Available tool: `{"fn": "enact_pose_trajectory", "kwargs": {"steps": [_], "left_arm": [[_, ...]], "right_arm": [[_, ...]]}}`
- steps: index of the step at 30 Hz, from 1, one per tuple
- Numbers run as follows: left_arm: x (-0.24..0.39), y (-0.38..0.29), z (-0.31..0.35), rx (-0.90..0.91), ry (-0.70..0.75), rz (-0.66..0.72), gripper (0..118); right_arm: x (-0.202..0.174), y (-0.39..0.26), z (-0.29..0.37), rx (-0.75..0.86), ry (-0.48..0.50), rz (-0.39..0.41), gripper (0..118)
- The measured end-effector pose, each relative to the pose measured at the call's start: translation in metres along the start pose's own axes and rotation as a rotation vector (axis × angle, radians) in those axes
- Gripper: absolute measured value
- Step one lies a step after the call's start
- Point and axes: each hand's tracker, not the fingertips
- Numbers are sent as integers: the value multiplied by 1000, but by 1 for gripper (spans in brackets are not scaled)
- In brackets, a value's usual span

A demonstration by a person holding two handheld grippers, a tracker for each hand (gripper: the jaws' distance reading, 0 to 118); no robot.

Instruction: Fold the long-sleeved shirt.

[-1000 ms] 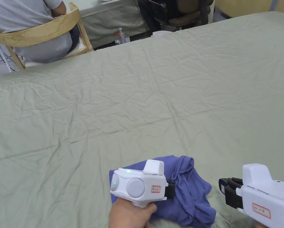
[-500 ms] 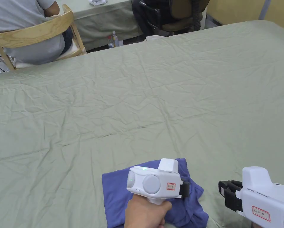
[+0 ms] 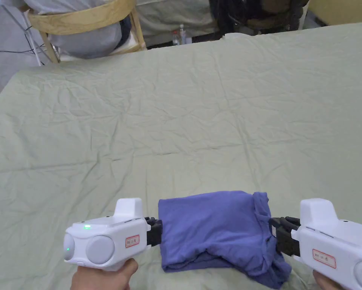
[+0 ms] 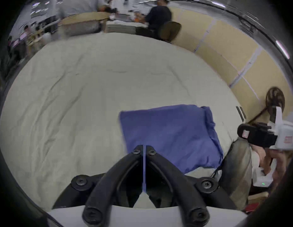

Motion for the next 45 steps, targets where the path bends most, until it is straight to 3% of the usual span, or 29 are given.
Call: {"fn": "enact_pose_trajectory", "kwargs": {"steps": [7,15,17,20,21,24,25,26,27,29,34,39,45], "left_arm": [[-25,-20,8,-1,3,64,2],[-23,-13,5,5,-21,80,2],[-23,-12,4,-4,-18,73,2],[-25,-11,2,-9,-21,78,2],[-26,-11,1,-11,-24,81,5],[-33,-8,-9,-26,-36,120,16],[-36,-6,-14,-42,-55,159,25],[-42,-4,-21,-67,-91,207,53],[-47,-3,-27,-85,-134,239,74],[-58,-3,-38,-70,-249,305,92],[-80,-6,-81,-136,-342,429,94],[-68,7,-98,-158,-429,362,105],[-40,20,-125,-182,-535,349,104]], "right_arm": [[-14,23,-22,-134,3,91,1],[-28,61,-120,-455,-13,402,1],[-20,56,-147,-540,-76,428,2],[-14,52,-165,-567,-30,388,2],[-13,52,-165,-569,-29,379,2],[-24,52,-162,-575,-61,489,2],[-25,49,-162,-572,-61,480,2],[-24,49,-163,-570,-62,478,2],[-24,49,-163,-568,-62,478,2],[-22,48,-162,-562,-56,476,2],[-18,45,-158,-538,-41,469,2],[-14,43,-158,-526,-24,448,2],[-9,43,-157,-514,-1,402,2]]}}
